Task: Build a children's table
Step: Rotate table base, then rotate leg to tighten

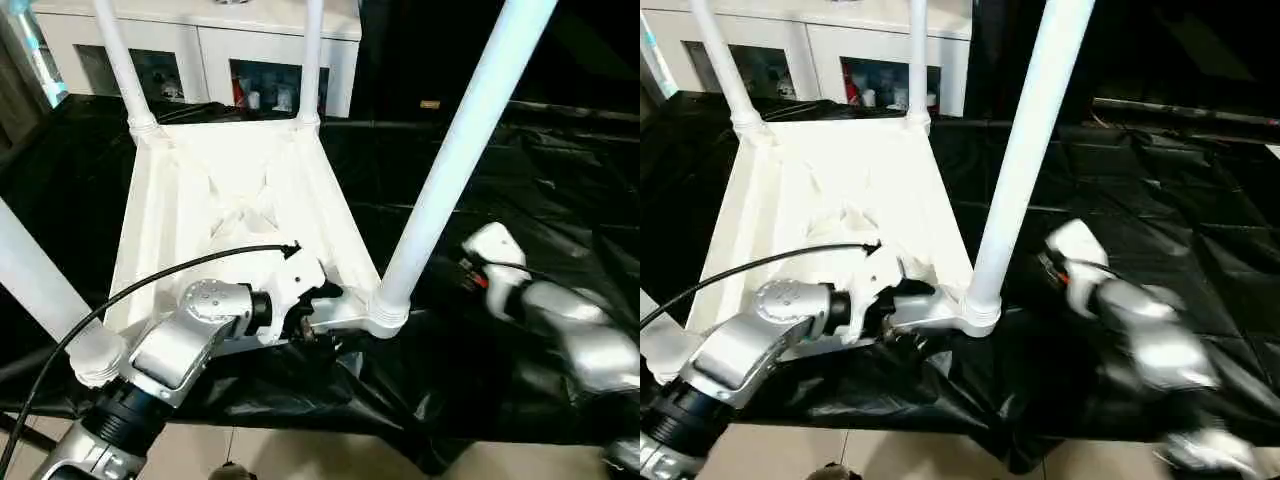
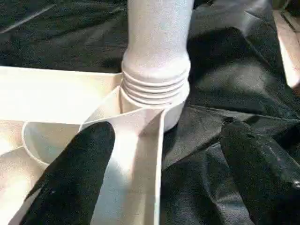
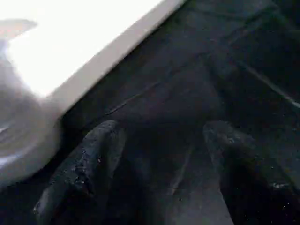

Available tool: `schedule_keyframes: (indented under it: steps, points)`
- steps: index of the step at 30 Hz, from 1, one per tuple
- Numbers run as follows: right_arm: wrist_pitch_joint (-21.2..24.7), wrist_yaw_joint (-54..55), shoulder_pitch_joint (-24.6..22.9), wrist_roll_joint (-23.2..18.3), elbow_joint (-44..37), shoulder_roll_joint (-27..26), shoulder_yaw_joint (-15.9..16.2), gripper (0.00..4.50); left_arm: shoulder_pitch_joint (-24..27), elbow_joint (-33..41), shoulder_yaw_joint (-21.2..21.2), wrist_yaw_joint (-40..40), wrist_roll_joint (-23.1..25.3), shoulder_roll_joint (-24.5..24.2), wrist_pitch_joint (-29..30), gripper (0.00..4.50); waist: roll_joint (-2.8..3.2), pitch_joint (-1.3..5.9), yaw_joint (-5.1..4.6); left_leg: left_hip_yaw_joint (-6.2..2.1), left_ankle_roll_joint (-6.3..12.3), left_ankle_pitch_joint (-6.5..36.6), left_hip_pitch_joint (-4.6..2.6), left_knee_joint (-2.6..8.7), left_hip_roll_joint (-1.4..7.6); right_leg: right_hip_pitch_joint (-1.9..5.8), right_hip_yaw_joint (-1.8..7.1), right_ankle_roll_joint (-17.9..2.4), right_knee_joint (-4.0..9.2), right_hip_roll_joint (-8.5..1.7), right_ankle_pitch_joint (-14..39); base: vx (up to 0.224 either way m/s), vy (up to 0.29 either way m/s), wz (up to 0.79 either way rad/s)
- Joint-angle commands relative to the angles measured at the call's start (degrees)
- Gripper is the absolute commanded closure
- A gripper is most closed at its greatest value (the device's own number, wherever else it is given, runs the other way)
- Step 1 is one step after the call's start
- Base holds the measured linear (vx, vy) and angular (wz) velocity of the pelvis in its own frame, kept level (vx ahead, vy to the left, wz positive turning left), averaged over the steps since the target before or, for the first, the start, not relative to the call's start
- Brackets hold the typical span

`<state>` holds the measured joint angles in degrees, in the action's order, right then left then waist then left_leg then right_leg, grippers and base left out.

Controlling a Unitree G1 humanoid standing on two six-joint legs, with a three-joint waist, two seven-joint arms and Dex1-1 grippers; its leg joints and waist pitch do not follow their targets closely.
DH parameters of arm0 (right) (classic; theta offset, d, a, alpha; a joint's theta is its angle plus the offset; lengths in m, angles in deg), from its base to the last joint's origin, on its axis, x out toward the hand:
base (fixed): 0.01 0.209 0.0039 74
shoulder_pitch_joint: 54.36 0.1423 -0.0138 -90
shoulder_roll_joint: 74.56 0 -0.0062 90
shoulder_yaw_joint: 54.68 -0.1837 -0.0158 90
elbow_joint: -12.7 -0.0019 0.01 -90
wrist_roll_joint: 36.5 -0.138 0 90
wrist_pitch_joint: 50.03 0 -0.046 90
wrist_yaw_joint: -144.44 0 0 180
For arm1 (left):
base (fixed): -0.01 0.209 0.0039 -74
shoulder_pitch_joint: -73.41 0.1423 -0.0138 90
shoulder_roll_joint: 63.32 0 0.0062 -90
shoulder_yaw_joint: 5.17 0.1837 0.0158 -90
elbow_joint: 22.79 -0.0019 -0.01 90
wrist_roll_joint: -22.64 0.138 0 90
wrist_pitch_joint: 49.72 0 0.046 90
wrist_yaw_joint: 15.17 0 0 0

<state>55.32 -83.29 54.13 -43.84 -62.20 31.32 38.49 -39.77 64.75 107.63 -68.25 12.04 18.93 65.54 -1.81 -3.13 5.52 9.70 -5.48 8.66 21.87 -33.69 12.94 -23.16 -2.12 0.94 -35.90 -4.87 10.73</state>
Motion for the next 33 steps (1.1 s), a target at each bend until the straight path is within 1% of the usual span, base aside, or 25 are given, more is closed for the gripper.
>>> schedule_keyframes:
  steps: [1, 2, 3, 4, 5, 6, 7, 8, 9, 10, 11, 12, 13, 14, 15, 16, 17, 18, 19, 20, 22, 25, 26, 32, 33]
  points:
    - [2.4, -2.9, -0.7, -1.6, -3.7, 1.7, 0.9, 1.38, -1.2, 1.0, 1.2, -1.0, 0.5, -0.3, 0.9, 0.85, 0.37, 3.44, 0.07, 0.64, -0.18, 19.3, -1.11, 4.17, -0.32, 2.30, 1.31, -9.0, 5.12, -1.40, 15.8, 0.000, 0.000, 0.00]
    - [4.5, -7.0, -2.9, -3.0, -8.6, 5.3, 1.8, 1.38, -2.1, 0.4, 2.2, -1.4, 1.5, -1.0, 1.7, 0.93, 0.73, 3.48, 0.10, 0.56, -0.30, 19.7, -1.11, 4.14, -0.34, 2.28, 1.31, -9.1, 5.08, -1.49, 16.3, 0.000, 0.000, 0.00]
    - [5.6, -8.5, -3.8, -3.6, -10.5, 6.4, 1.9, 1.38, -2.5, 0.1, 2.6, -1.5, 2.0, -1.2, 1.9, 1.06, 0.54, 3.45, 0.19, 0.44, -0.19, 20.3, -1.15, 4.19, -0.26, 2.50, 1.30, -8.6, 5.28, -1.39, 16.8, 0.000, 0.000, 0.00]
    - [7.4, -10.5, -4.8, -4.9, -13.3, 7.9, 2.0, 1.38, -2.9, -0.6, 2.9, -1.0, 2.8, -1.2, 2.0, 1.17, 0.48, 3.51, 0.16, 0.47, 0.22, 19.8, -1.12, 4.12, -0.26, 2.37, 1.37, -8.7, 5.15, -1.45, 16.1, 0.000, 0.000, 0.00]
    - [8.6, -11.7, -5.5, -5.8, -15.1, 8.7, 2.1, 1.38, -3.1, -1.0, 3.0, -0.7, 3.3, -1.2, 2.0, 1.17, 0.70, 3.41, 0.06, 0.46, 0.32, 19.7, -0.95, 4.23, -0.36, 2.39, 1.33, -8.7, 5.23, -1.38, 16.3, 0.000, 0.000, 0.00]
    - [9.7, -12.7, -6.1, -6.5, -16.6, 9.4, 2.1, 1.38, -3.3, -1.3, 3.2, -0.7, 3.8, -1.1, 1.7, 1.23, 0.52, 3.53, 0.22, 0.46, 0.59, 19.4, -1.10, 4.05, -0.23, 2.47, 1.39, -8.4, 5.29, -1.42, 16.2, 0.000, 0.000, 0.00]
    - [11.2, -13.7, -6.9, -7.4, -18.6, 10.3, 2.1, 1.38, -3.4, -1.8, 3.4, -0.5, 4.3, -0.9, 1.2, 1.28, 0.47, 3.56, 0.06, 0.44, 0.89, 18.3, -0.79, 4.10, -0.30, 2.55, 1.35, -8.7, 5.16, -1.46, 15.3, 0.000, 0.000, 0.00]
    - [12.7, -14.2, -7.3, -8.2, -20.2, 10.8, 2.2, 1.38, -3.5, -2.3, 3.1, -0.5, 4.2, -0.6, 0.8, 1.28, 0.70, 3.64, 0.05, 0.46, 0.83, 17.8, -0.85, 3.97, -0.23, 2.46, 1.39, -9.0, 5.12, -1.55, 15.0, 0.000, 0.000, 0.00]
    - [13.2, -14.3, -7.4, -8.4, -20.6, 10.8, 2.3, 1.38, -3.6, -2.5, 3.0, -0.5, 4.2, -0.5, 0.6, 1.38, 0.63, 3.61, -0.07, 0.50, 0.80, 17.6, -0.75, 3.96, -0.30, 2.45, 1.36, -9.1, 5.15, -1.51, 15.1, 0.000, 0.000, 0.00]
    - [13.7, -14.3, -7.4, -8.7, -21.0, 10.9, 2.4, 1.38, -3.6, -2.8, 2.9, -0.5, 4.1, -0.4, 0.4, 1.63, 0.69, 3.71, -0.21, 0.51, 0.69, 17.5, -0.77, 3.89, -0.35, 2.45, 1.33, -9.2, 5.17, -1.53, 15.2, 0.000, 0.000, 0.00]
    - [15.0, -14.4, -7.6, -9.1, -22.2, 11.0, 2.7, 1.38, -4.0, -3.9, 2.6, -0.7, 4.1, -0.1, -0.2, 1.63, 0.76, 3.68, -0.27, 0.50, 0.62, 17.7, -0.86, 3.89, -0.33, 2.33, 1.32, -9.3, 5.22, -1.50, 15.6, 0.000, 0.000, 0.00]
    - [15.3, -14.4, -7.6, -9.1, -22.5, 11.0, 2.8, 1.38, -4.1, -4.2, 2.5, -0.8, 4.1, 0.0, -0.3, 1.65, 0.40, 3.68, -0.36, 0.58, 0.67, 17.7, -0.81, 3.85, -0.36, 2.32, 1.32, -9.2, 5.31, -1.45, 16.0, 0.000, 0.000, 0.00]
    - [15.9, -14.3, -7.7, -9.3, -23.0, 11.1, 2.9, 1.38, -4.4, -5.1, 2.6, -0.9, 4.0, 0.0, -0.6, 1.66, 0.26, 3.72, -0.28, 0.52, 0.58, 17.7, -0.88, 3.93, -0.26, 2.28, 1.30, -9.0, 5.25, -1.57, 16.6, 0.000, 0.000, 0.00]
    - [16.6, -14.3, -7.9, -9.6, -23.7, 11.4, 2.9, 1.38, -4.6, -5.5, 2.6, -1.1, 4.0, 0.1, -0.6, 1.75, 0.42, 3.67, -0.23, 0.52, 0.55, 17.9, -0.94, 3.92, -0.28, 2.17, 1.29, -9.0, 5.26, -1.55, 17.0, 0.000, 0.000, 0.00]
    - [17.2, -14.8, -7.9, -9.7, -24.3, 11.8, 3.1, 1.38, -5.1, -6.2, 2.7, -1.3, 4.2, 0.2, -0.2, 1.90, 0.39, 3.66, -0.19, 0.51, 0.47, 18.0, -0.94, 3.93, -0.31, 2.22, 1.30, -8.8, 5.31, -1.56, 17.5, 0.000, 0.000, 0.00]
    - [17.5, -15.1, -7.6, -9.9, -24.2, 11.7, 3.4, 1.38, -5.2, -6.9, 2.6, -1.7, 4.4, 0.2, -0.2, 2.04, 0.09, 3.72, 0.03, 0.46, 0.50, 17.5, -0.89, 3.93, -0.24, 2.29, 1.30, -8.6, 5.19, -1.66, 17.3, 0.000, 0.000, 0.00]
    - [17.8, -15.2, -7.4, -10.0, -24.1, 11.5, 3.6, 1.38, -5.3, -7.3, 2.6, -1.9, 4.5, 0.2, -0.1, 2.08, -0.01, 3.76, 0.03, 0.50, 0.64, 17.2, -0.90, 3.90, -0.22, 2.26, 1.33, -8.7, 5.18, -1.70, 16.9, 0.000, 0.000, 0.00]
    - [17.2, -15.1, -6.9, -9.1, -23.3, 11.1, 4.3, 1.38, -5.2, -7.9, 2.6, -2.0, 4.8, -0.2, -0.1, 2.08, 0.22, 3.74, 0.08, 0.51, 0.68, 16.7, -0.81, 3.89, -0.23, 2.19, 1.32, -8.6, 5.14, -1.77, 16.6, 0.000, 0.000, 0.00]
    - [16.7, -14.8, -6.4, -8.2, -22.5, 10.7, 4.9, 1.38, -5.1, -8.6, 2.6, -2.1, 5.1, -0.5, -0.2, 2.10, 0.21, 3.78, 0.05, 0.51, 0.62, 16.6, -0.80, 3.87, -0.25, 2.18, 1.30, -8.7, 5.14, -1.75, 16.4, 0.000, 0.000, 0.00]
    - [16.8, -14.7, -6.2, -8.2, -22.4, 10.4, 4.9, 1.38, -5.0, -8.8, 2.6, -2.2, 5.1, -0.7, -0.2, 2.18, 0.56, 3.75, 0.01, 0.50, 0.35, 16.8, -0.72, 3.91, -0.31, 2.19, 1.30, -8.7, 5.19, -1.74, 16.1, 0.000, 0.000, 0.00]
    - [17.3, -14.5, -6.0, -8.5, -22.5, 10.0, 4.9, 1.38, -4.7, -9.0, 2.7, -2.7, 5.1, -1.0, -0.3, 2.42, 0.38, 3.81, 0.08, 0.48, 0.28, 16.8, -0.75, 3.90, -0.31, 2.25, 1.28, -8.7, 5.15, -1.78, 15.9, 0.000, 0.000, 0.00]
    - [17.9, -14.0, -6.1, -8.9, -23.3, 9.8, 5.1, 1.38, -4.2, -9.1, 2.8, -3.6, 4.6, -1.5, -0.5, 2.53, 0.62, 3.84, 0.19, 0.44, 0.18, 16.6, -0.86, 3.95, -0.21, 2.27, 1.29, -9.5, 4.97, -1.79, 14.3, 0.000, 0.000, 0.00]
    - [17.9, -13.9, -6.0, -8.9, -23.2, 9.8, 5.2, 1.38, -4.1, -9.5, 2.8, -3.8, 4.8, -1.7, -0.8, 2.65, 0.56, 3.80, 0.20, 0.47, 0.11, 16.9, -0.85, 3.96, -0.23, 2.31, 1.28, -9.6, 4.94, -1.76, 14.3, 0.000, 0.000, 0.00]
    - [17.6, -13.5, -6.2, -8.7, -23.0, 9.4, 5.2, 1.38, -3.8, -10.5, 2.6, -4.3, 5.2, -1.7, -1.5, 3.25, 0.53, 3.79, 0.19, 0.45, -0.04, 17.3, -0.85, 3.98, -0.23, 2.32, 1.32, -9.3, 5.03, -1.87, 15.4, 0.000, 0.000, 0.00]
    - [17.1, -13.3, -6.2, -8.3, -22.7, 9.2, 5.4, 1.38, -3.7, -10.6, 2.5, -4.6, 5.2, -1.7, -1.5, 3.25, 0.54, 3.79, 0.17, 0.46, -0.05, 17.2, -0.85, 3.98, -0.25, 2.31, 1.31, -9.2, 5.04, -1.88, 15.6, 0.000, 0.000, 0.00]
